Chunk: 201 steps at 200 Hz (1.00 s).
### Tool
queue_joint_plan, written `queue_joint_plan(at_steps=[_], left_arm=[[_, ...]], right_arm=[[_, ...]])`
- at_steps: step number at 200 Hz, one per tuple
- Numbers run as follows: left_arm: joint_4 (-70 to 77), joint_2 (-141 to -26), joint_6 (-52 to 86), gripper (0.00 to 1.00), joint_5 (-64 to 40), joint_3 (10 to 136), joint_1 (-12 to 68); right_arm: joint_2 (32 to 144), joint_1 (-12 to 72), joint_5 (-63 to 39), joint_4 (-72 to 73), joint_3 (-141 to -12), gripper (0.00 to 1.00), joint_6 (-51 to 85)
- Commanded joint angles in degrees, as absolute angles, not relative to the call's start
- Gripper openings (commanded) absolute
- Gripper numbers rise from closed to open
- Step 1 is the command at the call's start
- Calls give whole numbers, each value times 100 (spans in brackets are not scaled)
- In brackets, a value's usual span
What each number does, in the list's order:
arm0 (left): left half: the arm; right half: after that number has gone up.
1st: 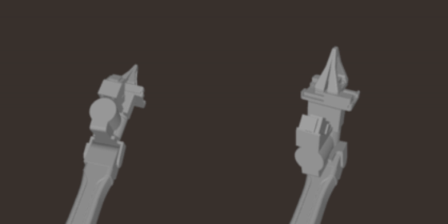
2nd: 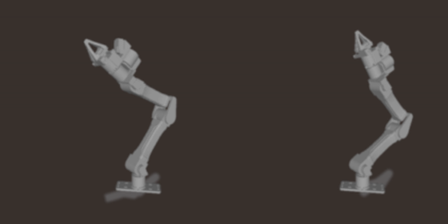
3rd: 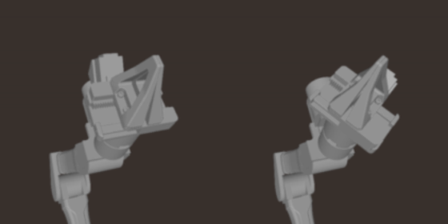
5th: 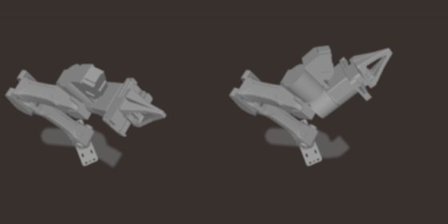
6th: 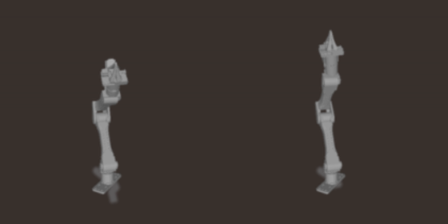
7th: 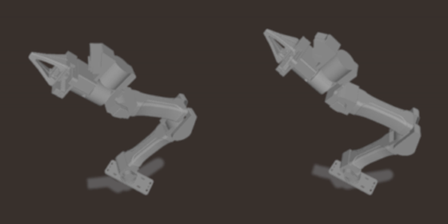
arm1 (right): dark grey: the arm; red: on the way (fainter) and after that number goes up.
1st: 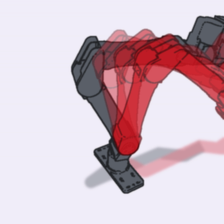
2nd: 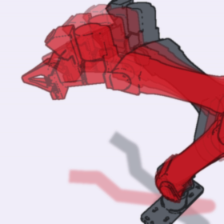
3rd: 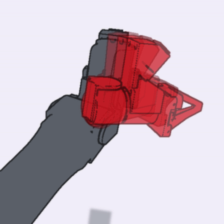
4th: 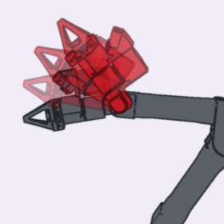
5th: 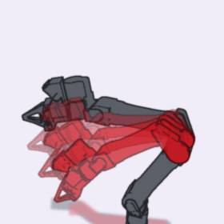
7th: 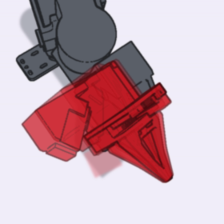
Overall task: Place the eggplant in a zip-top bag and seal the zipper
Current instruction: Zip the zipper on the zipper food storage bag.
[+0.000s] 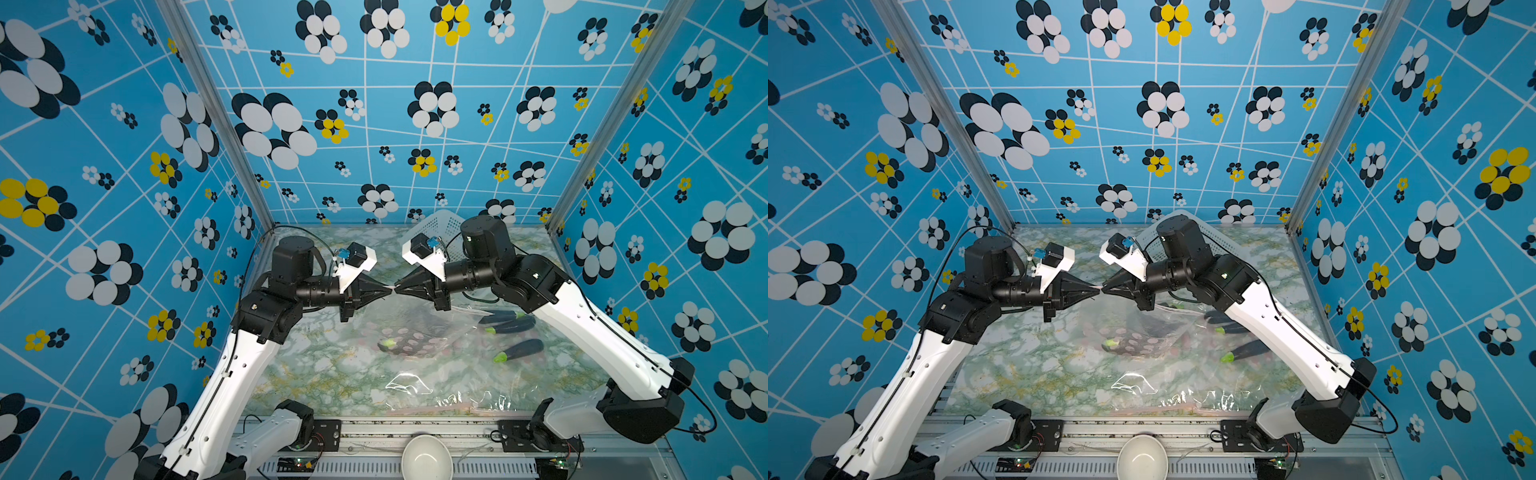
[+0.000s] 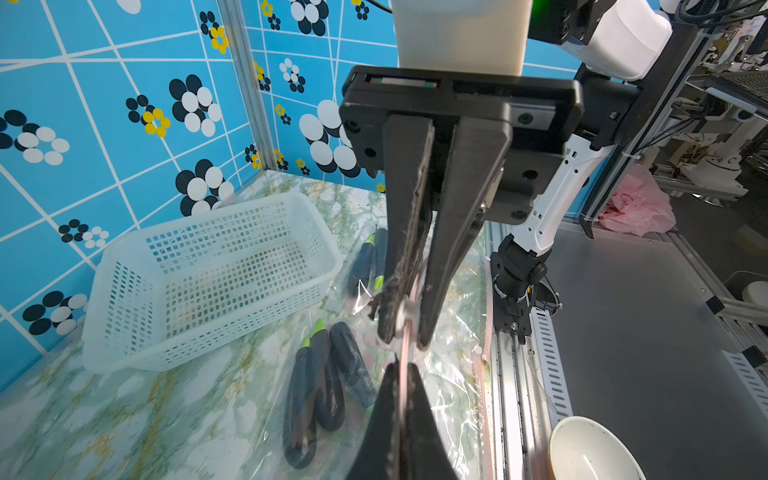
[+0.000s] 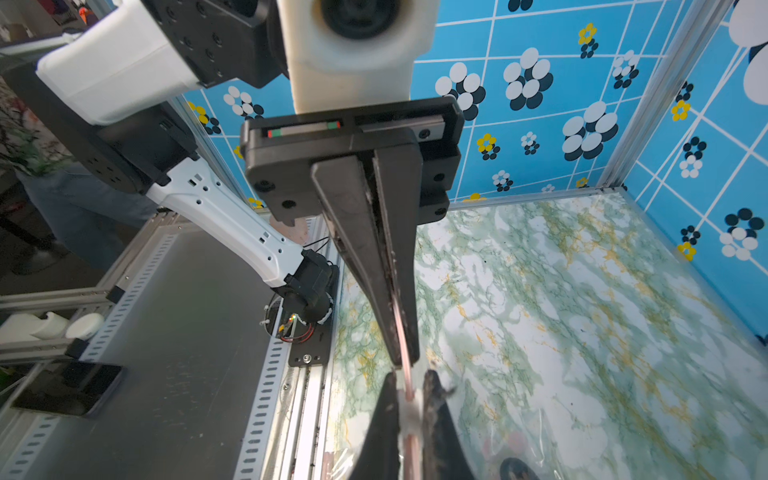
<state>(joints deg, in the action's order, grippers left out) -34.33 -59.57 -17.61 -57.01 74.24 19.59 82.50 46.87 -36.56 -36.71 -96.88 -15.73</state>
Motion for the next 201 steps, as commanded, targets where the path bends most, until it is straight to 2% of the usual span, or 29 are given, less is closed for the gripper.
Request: queue_joint_plan(at_steps=[1,66,134,201], left_arm=[[-3573,-5929,-1903,0,-5241,7638,1941],[-3915,-5687,-2039,0,-5064,7699,1177],[-3712,-5618,-1869,0,-5276,7758,1108],[-4069,-5546,-2062,0,-4261,7997,1064]], right_arm=[[8033,4711,-3460,-4045,-9697,0,-1734],[7255,4278,-2956,-4969,-9216,0,-1925],[7170,4056,-2856,-5651,-8974,0,-2091],[6527,3193,-2421,-5986,-8315,0,-2192]])
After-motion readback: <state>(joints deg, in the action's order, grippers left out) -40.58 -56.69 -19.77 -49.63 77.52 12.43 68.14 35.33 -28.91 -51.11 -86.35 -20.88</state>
